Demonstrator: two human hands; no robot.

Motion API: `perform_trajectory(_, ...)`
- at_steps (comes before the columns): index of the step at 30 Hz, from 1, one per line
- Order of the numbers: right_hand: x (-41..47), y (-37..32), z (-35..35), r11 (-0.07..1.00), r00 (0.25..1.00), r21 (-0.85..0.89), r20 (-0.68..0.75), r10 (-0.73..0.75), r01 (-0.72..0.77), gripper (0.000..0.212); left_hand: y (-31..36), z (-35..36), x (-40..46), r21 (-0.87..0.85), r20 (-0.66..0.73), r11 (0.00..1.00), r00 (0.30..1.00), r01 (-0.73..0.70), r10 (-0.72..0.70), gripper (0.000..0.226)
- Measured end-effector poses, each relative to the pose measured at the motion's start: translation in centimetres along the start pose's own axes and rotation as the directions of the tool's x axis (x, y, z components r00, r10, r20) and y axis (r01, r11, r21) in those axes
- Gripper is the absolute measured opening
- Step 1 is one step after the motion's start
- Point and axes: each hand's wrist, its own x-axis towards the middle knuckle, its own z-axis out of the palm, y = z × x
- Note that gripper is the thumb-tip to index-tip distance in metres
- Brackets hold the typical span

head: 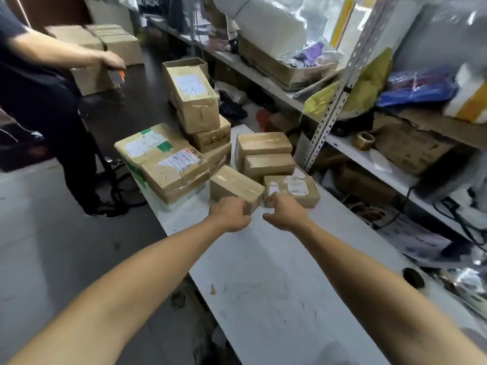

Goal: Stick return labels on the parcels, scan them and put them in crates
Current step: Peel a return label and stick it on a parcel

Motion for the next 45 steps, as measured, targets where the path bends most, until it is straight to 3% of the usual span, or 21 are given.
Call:
perform_trajectory(5, 6.4, -1.6, 2.1, 0.995, 0.998, 0.079, 0.024, 0.055, -0.056, 0.103, -4.0, 0.1, 5.0, -0.036, 0.097, 0.998, 0.994, 0.052, -0.049, 0.027)
perform_trajectory(7, 8.5, -2.1, 2.8, 0.992, 0.997, 0.107, 0.053, 0.062, -0.068, 0.116, -5.5, 0.4, 6.4, -0.058, 0.128, 0.995, 0.989, 0.08, -0.072, 0.03)
perform_trajectory(11, 11.0, -2.6, 4.0, 0.979, 0.993, 0.18, 0.084, 0.079, -0.093, 0.109, -7.5, 1.1, 7.6, -0.084, 0.178, 0.989, 0.978, 0.121, -0.105, 0.033)
perform_trajectory(18, 8.1, -0.1, 4.4, 0.916, 0.99, 0.379, -0.002, 0.141, -0.13, 0.085, -7.4, 1.9, 7.1, -0.152, 0.225, 0.968, 0.96, 0.201, -0.165, 0.031)
perform_trajectory(22, 3.1, 4.2, 4.0, 0.688, 0.97, 0.689, 0.103, 0.222, -0.23, 0.084, -4.4, 2.8, 5.2, -0.303, 0.236, 0.918, 0.953, 0.256, -0.188, 0.023)
perform_trajectory(25, -1.4, 7.3, 3.3, 0.455, 0.929, 0.828, 0.196, 0.313, -0.328, 0.103, -1.2, 4.0, 3.0, -0.425, 0.254, 0.858, 0.948, 0.287, -0.191, 0.048)
perform_trajectory(26, -3.0, 8.2, 3.2, 0.469, 0.915, 0.814, 0.175, 0.363, -0.342, 0.116, 0.1, 4.4, 2.1, -0.488, 0.258, 0.821, 0.948, 0.294, -0.186, 0.061)
perform_trajectory(27, -4.8, 9.0, 3.2, 0.552, 0.908, 0.762, 0.111, 0.405, -0.339, 0.126, 1.4, 4.9, 1.3, -0.588, 0.286, 0.742, 0.941, 0.321, -0.181, 0.069)
perform_trajectory(28, -6.6, 9.8, 3.5, 0.654, 0.905, 0.687, 0.014, 0.424, -0.317, 0.13, 2.8, 5.3, 0.4, -0.703, 0.341, 0.609, 0.926, 0.368, -0.165, 0.072)
perform_trajectory(30, -10.5, 10.8, 4.3, 0.812, 0.892, 0.539, -0.222, 0.395, -0.225, 0.116, 5.8, 5.9, -1.6, -0.828, 0.466, 0.316, 0.882, 0.463, -0.069, 0.068)
perform_trajectory(32, -14.1, 11.4, 5.3, 0.916, 0.86, 0.373, -0.408, 0.306, -0.149, 0.1, 8.6, 7.0, -3.6, -0.844, 0.513, 0.206, 0.858, 0.496, 0.034, 0.068)
perform_trajectory(35, -18.3, 12.3, 7.5, 0.98, 0.759, 0.157, -0.622, 0.192, -0.12, 0.093, 12.0, 9.7, -6.3, -0.845, 0.52, 0.174, 0.852, 0.505, 0.055, 0.068)
perform_trajectory(37, -20.6, 13.2, 8.9, 0.993, 0.714, 0.077, -0.689, 0.121, -0.093, 0.094, 13.6, 11.6, -7.8, -0.846, 0.523, 0.137, 0.852, 0.516, 0.023, 0.059)
perform_trajectory(42, -26.1, 16.2, 10.2, 0.998, 0.75, 0.061, -0.661, 0.025, 0.021, 0.08, 15.6, 15.1, -10.3, -0.879, 0.443, 0.188, 0.896, 0.439, -0.019, 0.051)
perform_trajectory(45, -29.5, 18.3, 11.1, 0.972, 0.79, 0.233, -0.596, 0.144, -0.001, 0.084, 16.4, 16.2, -11.1, -0.885, 0.427, 0.244, 0.901, 0.397, 0.082, 0.037)
